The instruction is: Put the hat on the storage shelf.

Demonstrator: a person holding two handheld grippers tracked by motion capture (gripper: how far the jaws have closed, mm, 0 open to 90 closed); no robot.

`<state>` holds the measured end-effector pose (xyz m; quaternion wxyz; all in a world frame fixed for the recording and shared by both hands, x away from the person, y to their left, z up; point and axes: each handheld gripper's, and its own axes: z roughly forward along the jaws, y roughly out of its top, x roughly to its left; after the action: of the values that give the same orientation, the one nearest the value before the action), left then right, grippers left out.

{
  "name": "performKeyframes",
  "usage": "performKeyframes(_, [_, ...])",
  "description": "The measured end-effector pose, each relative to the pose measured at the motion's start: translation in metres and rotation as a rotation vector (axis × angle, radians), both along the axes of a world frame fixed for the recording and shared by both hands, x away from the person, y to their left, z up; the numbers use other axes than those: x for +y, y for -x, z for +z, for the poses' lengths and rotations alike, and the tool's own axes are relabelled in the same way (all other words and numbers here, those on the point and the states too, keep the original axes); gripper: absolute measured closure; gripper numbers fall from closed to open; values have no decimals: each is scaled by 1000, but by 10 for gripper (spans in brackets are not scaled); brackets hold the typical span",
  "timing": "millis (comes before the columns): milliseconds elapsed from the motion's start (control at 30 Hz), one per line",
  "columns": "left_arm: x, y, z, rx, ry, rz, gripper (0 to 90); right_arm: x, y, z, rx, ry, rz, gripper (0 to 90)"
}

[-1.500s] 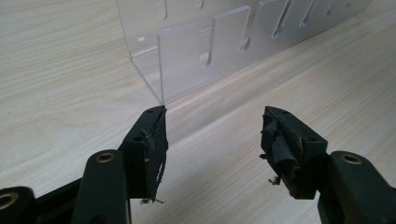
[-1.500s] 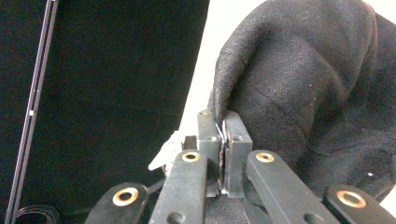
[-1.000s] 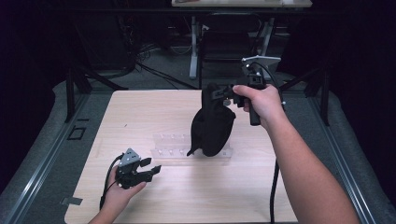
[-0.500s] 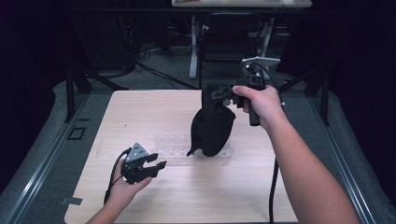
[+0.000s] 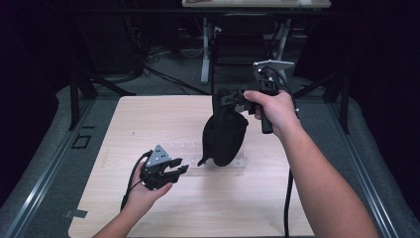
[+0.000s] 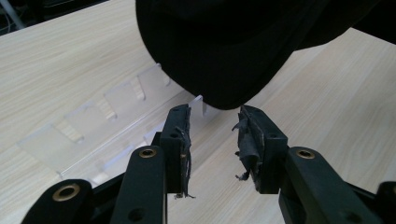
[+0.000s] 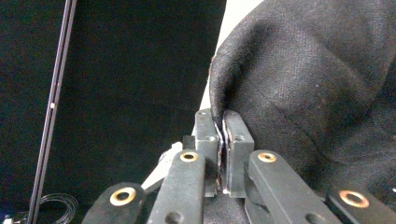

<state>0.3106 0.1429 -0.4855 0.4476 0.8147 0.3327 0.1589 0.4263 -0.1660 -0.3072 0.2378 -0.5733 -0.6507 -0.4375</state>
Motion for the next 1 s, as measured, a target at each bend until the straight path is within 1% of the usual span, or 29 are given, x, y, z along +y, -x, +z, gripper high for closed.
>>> performKeyframes(200, [-12,2,9,-15,-13,-33,652,0,0,-2,-1,-9,-5,869])
performKeyframes(367, [-20,2,14,-16,-15,-49,677,0,0,-1,0,-8,-4,869])
performKeyframes(400, [-24,3,15,-20,-16,-57,682,1,0,-1,-5,-6,-6,868])
performKeyframes(567, [-33,4,20,-28,-13,-77,696,2,0,-1,-6,-6,-4,868])
performKeyframes(600, [-37,4,21,-33,-12,-84,700,3,0,-1,-7,-8,-4,867])
performKeyframes(833, [-46,3,24,-42,-22,-99,729,4,0,-1,-6,-12,0,864])
performKeyframes(933, [-47,2,25,-48,-26,-94,735,5,0,-1,-9,-11,-1,864])
performKeyframes(1000, [-50,1,27,-60,-32,-89,753,5,0,-1,-13,-14,-5,864])
